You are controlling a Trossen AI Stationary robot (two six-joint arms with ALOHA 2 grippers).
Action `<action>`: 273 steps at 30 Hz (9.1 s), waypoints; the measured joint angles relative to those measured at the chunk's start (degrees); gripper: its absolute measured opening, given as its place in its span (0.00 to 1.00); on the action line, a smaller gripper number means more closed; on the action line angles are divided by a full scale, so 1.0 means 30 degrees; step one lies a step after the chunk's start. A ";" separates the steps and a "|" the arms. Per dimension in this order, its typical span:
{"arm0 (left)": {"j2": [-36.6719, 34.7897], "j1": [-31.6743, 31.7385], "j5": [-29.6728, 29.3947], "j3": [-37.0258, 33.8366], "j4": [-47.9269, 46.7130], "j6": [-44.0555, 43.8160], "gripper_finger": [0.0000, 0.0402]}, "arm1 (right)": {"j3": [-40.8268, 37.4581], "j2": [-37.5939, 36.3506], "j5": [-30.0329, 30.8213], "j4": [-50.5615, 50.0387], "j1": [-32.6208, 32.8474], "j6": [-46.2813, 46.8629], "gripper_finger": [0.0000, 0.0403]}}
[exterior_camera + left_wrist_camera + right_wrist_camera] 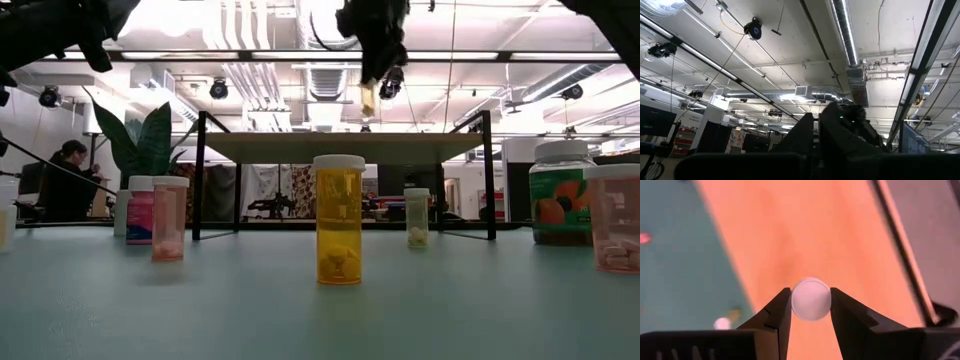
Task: Pick and place medicine bottles onto shelf by color
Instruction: Put the left yellow pill bottle on the shelf, then put the top white pill bottle on the shelf
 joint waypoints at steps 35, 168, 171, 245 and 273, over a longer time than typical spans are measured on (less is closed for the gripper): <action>0.0084 -0.0007 0.0007 0.0000 -0.0269 -0.0073 0.03 | -1.1025 -0.6020 0.1953 0.6321 -0.4226 0.5521 0.27; 1.5591 -0.2830 0.4586 0.8315 -0.0033 -1.1043 0.03 | -2.7857 -1.6052 -0.0182 2.8472 0.9194 -0.9437 0.02; 1.5595 -0.3454 0.3905 0.8856 -0.0923 -1.1059 0.03 | -2.7857 -1.6056 -0.0182 2.8466 0.9187 -0.9437 0.02; 1.8109 -0.9814 0.8150 1.4682 -4.0763 -3.4585 0.62 | -2.7937 -1.5907 -0.0182 2.6971 0.9194 -0.9847 0.02; 1.9936 -0.9451 0.6260 2.1687 -3.2401 -2.5926 0.32 | -2.7966 -1.5907 -0.0182 2.7509 0.9189 -1.0617 0.02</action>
